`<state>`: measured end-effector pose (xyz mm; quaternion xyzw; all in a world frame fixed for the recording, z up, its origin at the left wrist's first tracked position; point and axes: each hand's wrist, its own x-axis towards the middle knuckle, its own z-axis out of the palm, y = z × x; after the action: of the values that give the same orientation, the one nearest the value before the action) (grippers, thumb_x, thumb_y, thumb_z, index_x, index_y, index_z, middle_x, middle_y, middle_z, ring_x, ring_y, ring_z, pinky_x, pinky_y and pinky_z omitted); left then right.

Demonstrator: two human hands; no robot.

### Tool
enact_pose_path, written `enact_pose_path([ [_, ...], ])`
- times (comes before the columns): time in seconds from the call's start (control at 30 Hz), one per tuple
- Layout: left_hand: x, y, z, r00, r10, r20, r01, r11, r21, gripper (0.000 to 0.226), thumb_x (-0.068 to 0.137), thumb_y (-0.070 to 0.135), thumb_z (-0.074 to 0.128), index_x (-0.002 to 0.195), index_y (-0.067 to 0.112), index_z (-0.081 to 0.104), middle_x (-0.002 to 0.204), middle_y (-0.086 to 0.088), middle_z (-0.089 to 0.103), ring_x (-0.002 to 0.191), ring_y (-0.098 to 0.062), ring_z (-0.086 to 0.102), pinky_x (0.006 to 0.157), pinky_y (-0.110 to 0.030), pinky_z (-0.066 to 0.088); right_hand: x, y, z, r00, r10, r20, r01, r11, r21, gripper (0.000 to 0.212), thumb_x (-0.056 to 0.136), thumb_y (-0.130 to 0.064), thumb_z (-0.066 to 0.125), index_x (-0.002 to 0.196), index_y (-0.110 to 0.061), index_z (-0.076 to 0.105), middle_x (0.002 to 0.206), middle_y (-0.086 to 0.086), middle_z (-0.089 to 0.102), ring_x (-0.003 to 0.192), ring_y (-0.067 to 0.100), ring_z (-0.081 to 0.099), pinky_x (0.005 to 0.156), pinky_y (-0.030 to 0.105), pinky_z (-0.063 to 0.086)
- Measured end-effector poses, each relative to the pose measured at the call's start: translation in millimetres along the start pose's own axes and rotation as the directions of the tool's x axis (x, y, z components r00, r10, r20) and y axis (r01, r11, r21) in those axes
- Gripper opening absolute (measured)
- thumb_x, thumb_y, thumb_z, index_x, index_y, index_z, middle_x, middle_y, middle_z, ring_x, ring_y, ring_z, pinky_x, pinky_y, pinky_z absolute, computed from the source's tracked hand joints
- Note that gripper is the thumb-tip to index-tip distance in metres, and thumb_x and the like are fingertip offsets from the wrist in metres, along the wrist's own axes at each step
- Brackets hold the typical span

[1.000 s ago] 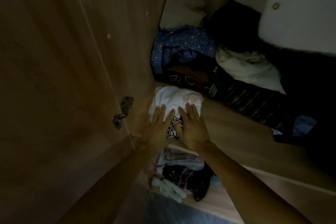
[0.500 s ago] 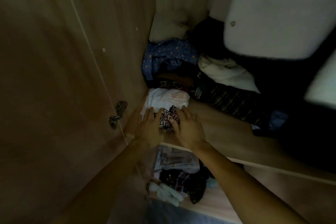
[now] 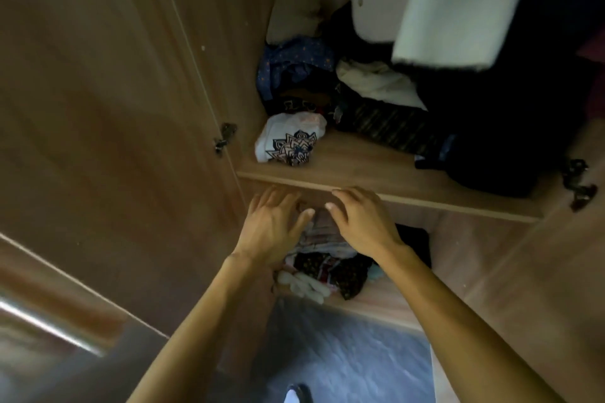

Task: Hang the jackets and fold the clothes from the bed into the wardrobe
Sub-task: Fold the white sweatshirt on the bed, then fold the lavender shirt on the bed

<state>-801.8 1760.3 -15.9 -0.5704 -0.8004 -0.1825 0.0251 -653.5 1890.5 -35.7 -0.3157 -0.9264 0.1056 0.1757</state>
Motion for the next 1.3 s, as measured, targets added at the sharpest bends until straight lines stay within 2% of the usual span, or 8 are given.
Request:
enact_pose_path([
  [0.13,-48,26,-9,0.999,0.026,0.031,-0.025,0.999,-0.024,0.073,0.086,0.065,0.019,0.135,0.021,0.049,0.137,-0.007,0.05,0.135,-0.029,0.034,0.111,-0.047,0.025,-64,-7,-15,0.993,0.117,0.015,-0.118,0.99,0.075,0.048,0.099,-0.045,0.035,0.136,-0.017,0.048,0.139,0.004,0.049,0.124,0.025,0.047,0.102,0.041,0.039],
  [0.27,-85,40,-6,0.987,0.15,0.062,-0.144,0.985,-0.094,0.07,0.089,0.064,0.021,0.133,0.019,0.05,0.135,-0.007,0.053,0.133,-0.028,0.039,0.109,-0.047,0.03,-128,-26,-26,0.973,0.215,-0.078,-0.212,0.976,0.054,0.049,0.099,-0.045,0.035,0.133,-0.014,0.052,0.136,0.006,0.053,0.123,0.026,0.048,0.103,0.039,0.038],
  [0.5,-142,52,6,0.883,0.447,0.144,-0.392,0.871,-0.297,0.067,0.092,0.062,0.026,0.132,0.016,0.052,0.132,-0.008,0.055,0.127,-0.028,0.046,0.105,-0.05,0.035,-243,-73,-15,0.85,0.469,-0.239,-0.465,0.882,0.077,0.052,0.095,-0.044,0.034,0.121,-0.008,0.061,0.118,0.009,0.065,0.107,0.028,0.059,0.091,0.039,0.047],
  [0.63,-192,58,20,0.808,0.563,0.174,-0.44,0.773,-0.456,0.061,0.093,0.056,0.034,0.131,0.011,0.053,0.129,-0.012,0.057,0.121,-0.031,0.051,0.101,-0.046,0.041,-323,-110,-2,0.653,0.68,-0.334,-0.677,0.721,0.144,0.039,0.094,-0.037,0.047,0.112,-0.008,0.065,0.108,0.009,0.069,0.092,0.028,0.064,0.08,0.032,0.05],
  [0.77,-251,77,31,0.704,0.678,0.212,-0.475,0.671,-0.569,0.063,0.092,0.057,0.037,0.129,0.009,0.054,0.124,-0.013,0.06,0.112,-0.031,0.056,0.098,-0.04,0.046,-405,-149,-2,0.474,0.823,-0.312,-0.817,0.543,0.192,0.053,0.092,-0.05,0.038,0.115,-0.011,0.064,0.112,0.007,0.068,0.091,0.028,0.064,0.08,0.036,0.053],
  [1.03,-348,165,12,0.427,0.885,0.183,-0.623,0.435,-0.65,0.072,0.088,0.065,0.025,0.136,0.016,0.048,0.135,-0.003,0.054,0.123,-0.022,0.049,0.106,-0.03,0.032,-546,-212,-46,0.203,0.857,-0.474,-0.91,0.344,0.233,0.041,0.095,-0.043,0.045,0.118,-0.013,0.062,0.114,0.006,0.066,0.102,0.023,0.062,0.088,0.027,0.045],
  [1.17,-401,205,-4,0.368,0.917,0.155,-0.606,0.363,-0.708,0.07,0.088,0.062,0.029,0.138,0.016,0.046,0.135,-0.005,0.054,0.121,-0.023,0.051,0.099,-0.023,0.032,-616,-239,-54,0.084,0.842,-0.533,-0.914,0.278,0.295,0.037,0.096,-0.036,0.049,0.121,-0.012,0.062,0.121,0.005,0.063,0.111,0.02,0.059,0.094,0.018,0.036],
  [1.3,-479,246,-17,0.307,0.938,0.161,-0.556,0.314,-0.77,0.069,0.09,0.065,0.034,0.139,0.017,0.045,0.139,-0.003,0.052,0.126,-0.02,0.048,0.104,-0.024,0.032,-701,-271,-67,-0.025,0.837,-0.547,-0.916,0.2,0.347,0.041,0.094,-0.041,0.047,0.122,-0.014,0.061,0.124,0.002,0.062,0.114,0.016,0.057,0.093,0.015,0.035],
])
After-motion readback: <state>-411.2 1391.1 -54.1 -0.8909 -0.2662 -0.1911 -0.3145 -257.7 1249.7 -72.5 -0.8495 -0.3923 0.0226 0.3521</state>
